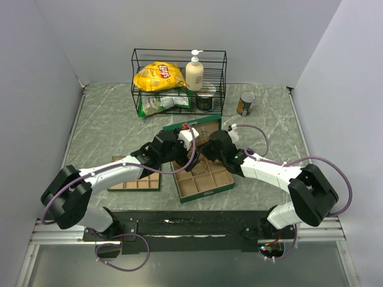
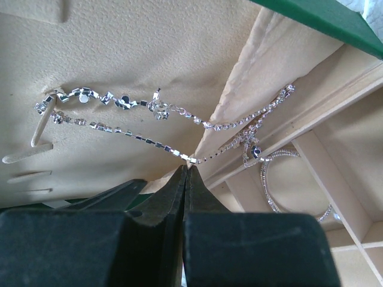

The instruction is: Organize the mixed jewelry

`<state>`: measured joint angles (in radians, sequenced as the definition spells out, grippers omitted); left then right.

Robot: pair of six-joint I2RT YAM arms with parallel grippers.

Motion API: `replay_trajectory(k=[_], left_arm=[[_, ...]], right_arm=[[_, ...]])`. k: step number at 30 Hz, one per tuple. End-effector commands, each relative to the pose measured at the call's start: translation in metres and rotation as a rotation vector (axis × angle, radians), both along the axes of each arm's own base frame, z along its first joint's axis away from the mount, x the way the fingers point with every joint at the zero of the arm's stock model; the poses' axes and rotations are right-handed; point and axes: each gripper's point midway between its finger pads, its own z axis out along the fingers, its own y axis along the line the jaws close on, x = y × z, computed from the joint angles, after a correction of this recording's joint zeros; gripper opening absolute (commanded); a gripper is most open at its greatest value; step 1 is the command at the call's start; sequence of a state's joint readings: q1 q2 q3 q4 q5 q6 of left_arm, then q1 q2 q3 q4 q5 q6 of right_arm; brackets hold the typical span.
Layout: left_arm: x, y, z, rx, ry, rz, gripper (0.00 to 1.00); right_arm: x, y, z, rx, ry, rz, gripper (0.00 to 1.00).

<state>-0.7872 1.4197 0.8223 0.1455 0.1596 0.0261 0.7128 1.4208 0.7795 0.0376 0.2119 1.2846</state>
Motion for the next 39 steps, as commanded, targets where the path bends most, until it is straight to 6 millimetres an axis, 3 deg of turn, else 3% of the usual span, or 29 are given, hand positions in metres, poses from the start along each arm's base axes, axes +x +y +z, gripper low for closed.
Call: replay_trajectory(k=[1,6,17,23,26,29,32,39], left_arm=[[0.0,-0.001,-0.007,0.012,-0.008,-0.011,0.99],[0.0,0.0,-0.014,0.019,0.016,0.001,0.95],[-0.003,-0.011,-0.022,0.028,0.136,-0.001,0.68],[0.0,-0.009,-0.022,0.021,0.136,0.035,0.62],[0.004,-0.006,-0.02,0.024,0.127,0.058,0.6],[0.006,-0.004,-0.02,0.03,0.127,0.067,0.59],[0.01,-0.003,-0.019,0.024,0.135,0.068,0.57],[0.016,-0.001,-0.018,0.014,0.166,0.056,0.51]], right_arm=[[0.001,0.005,0.021,0.039,-0.048,0.02,0.0],[0.001,0.006,0.021,0.043,-0.045,0.029,0.0],[0.004,0.008,0.03,0.007,-0.071,0.084,0.0],[0.004,0.003,0.035,-0.037,-0.095,0.147,0.12],[0.004,-0.004,0.039,-0.053,-0.134,0.149,0.35],[0.003,-0.013,0.042,-0.095,-0.153,0.146,0.48],[0.0,-0.024,0.044,-0.136,-0.17,0.147,0.5],[-0.003,-0.049,0.025,-0.282,-0.173,0.168,0.51]])
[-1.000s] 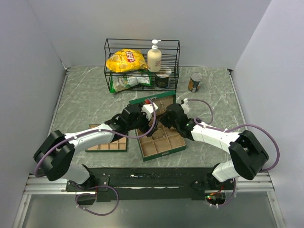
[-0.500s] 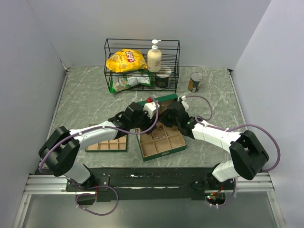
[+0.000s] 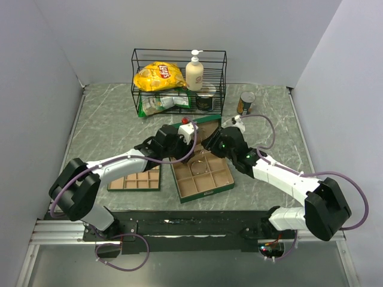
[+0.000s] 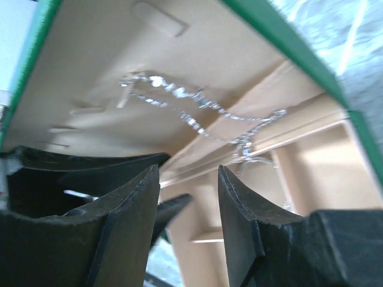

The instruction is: Organize the mixed jewelry

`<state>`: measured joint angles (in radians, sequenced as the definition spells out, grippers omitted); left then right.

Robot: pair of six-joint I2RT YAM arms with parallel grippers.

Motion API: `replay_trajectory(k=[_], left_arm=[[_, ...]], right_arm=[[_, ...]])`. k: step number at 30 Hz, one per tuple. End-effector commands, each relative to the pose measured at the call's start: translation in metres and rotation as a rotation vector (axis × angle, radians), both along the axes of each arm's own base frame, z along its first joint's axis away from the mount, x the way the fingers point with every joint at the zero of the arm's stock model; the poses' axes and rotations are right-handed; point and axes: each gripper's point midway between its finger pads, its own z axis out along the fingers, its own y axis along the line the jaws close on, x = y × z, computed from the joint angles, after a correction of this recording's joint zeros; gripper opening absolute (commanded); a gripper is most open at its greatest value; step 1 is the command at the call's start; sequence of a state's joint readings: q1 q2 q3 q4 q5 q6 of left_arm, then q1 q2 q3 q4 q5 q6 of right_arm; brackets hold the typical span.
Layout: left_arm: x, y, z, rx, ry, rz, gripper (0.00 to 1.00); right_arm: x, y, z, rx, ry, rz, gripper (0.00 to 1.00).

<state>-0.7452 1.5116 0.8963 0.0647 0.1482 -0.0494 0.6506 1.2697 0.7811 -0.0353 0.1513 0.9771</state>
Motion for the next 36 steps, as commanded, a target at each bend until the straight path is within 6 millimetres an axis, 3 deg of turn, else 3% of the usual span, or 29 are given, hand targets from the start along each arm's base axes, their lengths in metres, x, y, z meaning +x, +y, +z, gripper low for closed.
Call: replay_trajectory(k=[1,9,11,16,36], left_arm=[[-0.002,-0.008,0.004,-0.026,0.049,-0.032,0.5],[-0.006,-0.01,-0.004,-0.01,0.08,-0.061,0.47],[-0.006,-0.013,-0.004,-0.014,0.085,-0.068,0.47],[-0.007,-0.01,-0.007,-0.009,0.111,-0.065,0.48],[0.002,-0.003,-0.003,0.014,0.098,-0.024,0.48]], right_arm=[[0.003,-0.021,-0.012,-0.133,-0.033,0.026,0.51],[0.01,-0.015,-0.023,-0.252,-0.116,0.179,0.54],[0.013,-0.014,-0.028,-0.277,-0.123,0.193,0.61],[0.021,-0.013,-0.03,-0.302,-0.174,0.202,0.64],[0.036,-0.001,-0.055,-0.395,-0.2,0.3,0.6]])
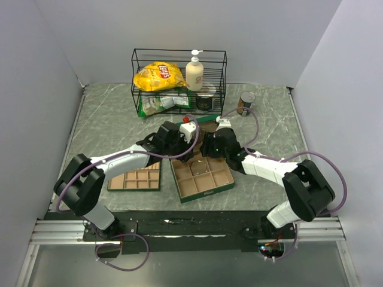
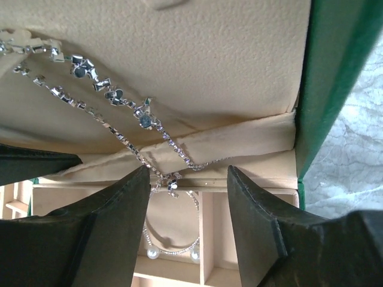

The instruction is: Organize the mixed jewelry

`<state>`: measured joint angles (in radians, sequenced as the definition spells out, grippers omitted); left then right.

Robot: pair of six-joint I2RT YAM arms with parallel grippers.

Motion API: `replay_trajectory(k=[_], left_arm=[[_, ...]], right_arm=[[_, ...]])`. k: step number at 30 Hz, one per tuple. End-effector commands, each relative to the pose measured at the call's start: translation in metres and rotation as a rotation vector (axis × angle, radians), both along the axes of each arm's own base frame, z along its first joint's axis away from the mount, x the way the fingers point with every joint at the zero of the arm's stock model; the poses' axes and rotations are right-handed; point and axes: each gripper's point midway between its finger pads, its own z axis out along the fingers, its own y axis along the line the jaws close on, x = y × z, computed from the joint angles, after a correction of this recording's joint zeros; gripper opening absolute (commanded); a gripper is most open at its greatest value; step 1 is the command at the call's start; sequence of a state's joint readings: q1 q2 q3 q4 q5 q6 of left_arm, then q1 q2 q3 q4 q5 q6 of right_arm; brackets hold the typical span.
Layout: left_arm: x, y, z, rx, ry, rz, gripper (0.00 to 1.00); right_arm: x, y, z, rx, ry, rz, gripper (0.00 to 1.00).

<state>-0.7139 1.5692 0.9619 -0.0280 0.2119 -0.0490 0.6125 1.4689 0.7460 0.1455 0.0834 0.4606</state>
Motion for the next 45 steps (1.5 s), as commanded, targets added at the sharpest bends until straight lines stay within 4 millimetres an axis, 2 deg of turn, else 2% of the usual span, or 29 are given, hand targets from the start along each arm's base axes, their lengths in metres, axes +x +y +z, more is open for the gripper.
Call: replay_trajectory(k=[1,8,13,16,22,29,33,36,38,40,45], left_arm=[[0.0,-0.004,0.008,-0.016,0.011,-0.002,0.48],[0.001,-0.005,0.008,-0.011,0.012,-0.006,0.48],[0.001,-0.005,0.007,-0.011,0.015,-0.005,0.47],[0.001,-0.004,0.007,-0.009,0.015,-0.002,0.47],[0.002,-0.004,0.008,-0.008,0.009,0.006,0.47],[0.001,-0.005,0.008,-0.011,0.013,-0.001,0.47],[0.001,-0.005,0.008,-0.013,0.014,-0.004,0.47],[0.001,-0.004,0.01,-0.013,0.008,-0.001,0.47],[0.001,-0.003,0.012,-0.013,0.002,0.002,0.47],[0.002,-0.002,0.013,-0.011,-0.006,0.008,0.47],[0.005,0.0,0.016,-0.014,-0.024,0.024,0.48]], right_arm=[[0.016,0.007,0.01,0.004,-0.067,0.019,0.58],[0.017,0.008,0.003,-0.008,-0.056,0.024,0.45],[0.016,0.012,0.007,0.009,-0.057,0.036,0.33],[0.015,0.014,0.012,0.034,-0.062,0.037,0.28],[0.012,0.022,0.023,0.074,-0.073,0.056,0.26],[0.015,0.021,0.019,0.059,-0.063,0.04,0.25],[0.016,0.02,0.015,0.058,-0.054,0.027,0.2],[0.018,0.02,0.017,0.059,-0.061,0.02,0.11],[0.02,0.019,0.018,0.057,-0.062,0.011,0.09],[0.021,0.021,0.022,0.059,-0.068,0.013,0.01],[0.021,0.019,0.035,0.083,-0.096,0.002,0.0]])
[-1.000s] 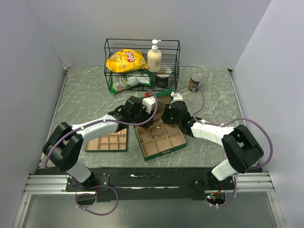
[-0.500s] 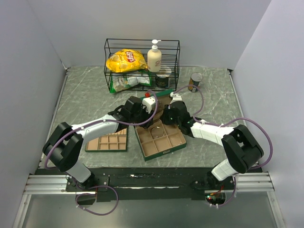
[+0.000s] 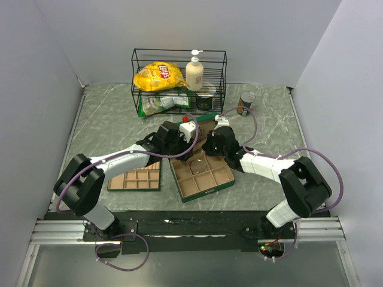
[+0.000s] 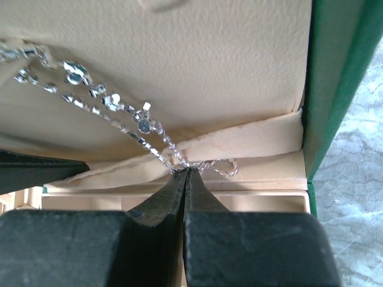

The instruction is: Organize the mixed jewelry

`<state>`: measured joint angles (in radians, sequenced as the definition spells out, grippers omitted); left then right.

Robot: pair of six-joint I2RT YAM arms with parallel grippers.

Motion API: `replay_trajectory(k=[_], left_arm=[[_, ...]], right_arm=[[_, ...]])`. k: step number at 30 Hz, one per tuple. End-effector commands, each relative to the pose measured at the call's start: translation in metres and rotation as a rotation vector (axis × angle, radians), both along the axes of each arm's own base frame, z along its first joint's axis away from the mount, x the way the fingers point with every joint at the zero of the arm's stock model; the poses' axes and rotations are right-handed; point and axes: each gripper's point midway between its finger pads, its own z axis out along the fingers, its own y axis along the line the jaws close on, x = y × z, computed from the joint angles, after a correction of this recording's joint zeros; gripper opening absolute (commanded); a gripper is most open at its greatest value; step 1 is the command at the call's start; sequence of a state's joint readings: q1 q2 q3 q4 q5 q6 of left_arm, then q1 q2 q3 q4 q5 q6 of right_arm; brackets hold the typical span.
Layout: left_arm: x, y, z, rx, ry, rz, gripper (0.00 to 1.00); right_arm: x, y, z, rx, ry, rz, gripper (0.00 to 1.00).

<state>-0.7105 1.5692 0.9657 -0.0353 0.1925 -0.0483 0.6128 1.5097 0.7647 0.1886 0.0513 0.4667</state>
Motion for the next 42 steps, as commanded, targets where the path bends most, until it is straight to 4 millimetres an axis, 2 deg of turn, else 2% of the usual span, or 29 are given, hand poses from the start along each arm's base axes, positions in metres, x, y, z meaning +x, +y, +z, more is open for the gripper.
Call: replay_trajectory(k=[1,8,14,20,21,24,27,33,42], left_arm=[[0.002,-0.003,0.019,-0.029,-0.027,0.011,0.48],[0.005,0.001,0.02,-0.03,-0.039,0.037,0.48],[0.004,0.001,0.019,-0.024,-0.038,0.039,0.47],[0.004,0.001,0.022,-0.027,-0.04,0.038,0.48],[0.004,0.002,0.022,-0.024,-0.039,0.037,0.48],[0.003,0.001,0.023,-0.025,-0.038,0.034,0.47],[0.003,0.0,0.022,-0.027,-0.036,0.031,0.47],[0.001,-0.001,0.021,-0.029,-0.026,0.019,0.46],[-0.006,-0.005,0.02,-0.031,-0.015,-0.01,0.45]], right_arm=[[0.014,0.006,0.036,0.055,-0.093,-0.024,0.0],[0.01,0.0,0.056,0.077,-0.137,-0.039,0.0],[0.009,-0.002,0.054,0.069,-0.132,-0.046,0.0],[0.012,-0.001,0.065,0.061,-0.146,-0.033,0.0],[0.01,0.0,0.07,0.065,-0.153,-0.027,0.0],[0.008,0.005,0.104,0.121,-0.216,0.003,0.0],[0.008,0.013,0.12,0.126,-0.231,0.053,0.0],[0.005,0.027,0.125,0.164,-0.221,0.115,0.0],[0.006,0.041,0.117,0.184,-0.206,0.142,0.0]])
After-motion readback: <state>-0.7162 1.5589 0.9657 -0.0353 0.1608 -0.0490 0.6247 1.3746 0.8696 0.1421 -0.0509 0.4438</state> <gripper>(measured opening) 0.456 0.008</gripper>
